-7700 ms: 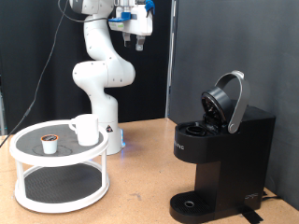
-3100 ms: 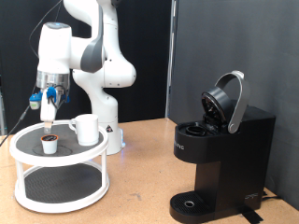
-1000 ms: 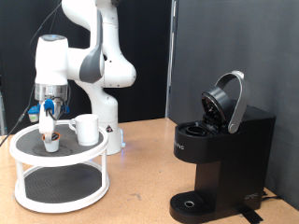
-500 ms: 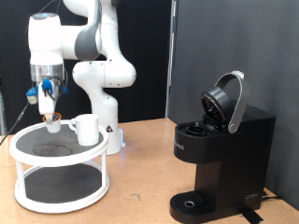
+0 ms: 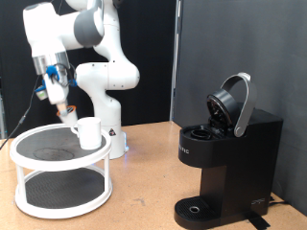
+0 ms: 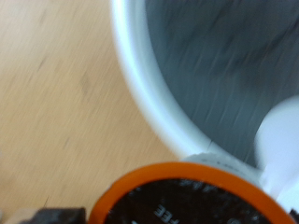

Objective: Make a cup of coffee with the keurig machine

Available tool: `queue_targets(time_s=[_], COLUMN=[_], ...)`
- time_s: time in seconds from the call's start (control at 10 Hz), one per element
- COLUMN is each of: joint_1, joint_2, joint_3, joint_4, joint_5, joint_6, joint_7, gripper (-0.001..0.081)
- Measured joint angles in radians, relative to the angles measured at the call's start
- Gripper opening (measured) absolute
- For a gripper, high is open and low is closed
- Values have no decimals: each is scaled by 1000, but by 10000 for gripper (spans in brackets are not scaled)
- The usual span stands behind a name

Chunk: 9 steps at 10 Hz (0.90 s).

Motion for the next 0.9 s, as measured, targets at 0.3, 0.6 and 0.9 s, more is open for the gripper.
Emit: queue_targets(time_s=[0.3,0.6,0.9], joint_1=[60,57,137], joint_2=[-44,-50,-22], joint_3=[12,33,-1], joint_4=[29,32,93], joint_5=[162,189,381], joint_6=[-39,-50,-122], joint_7=[39,74,35], gripper=[368,368,368])
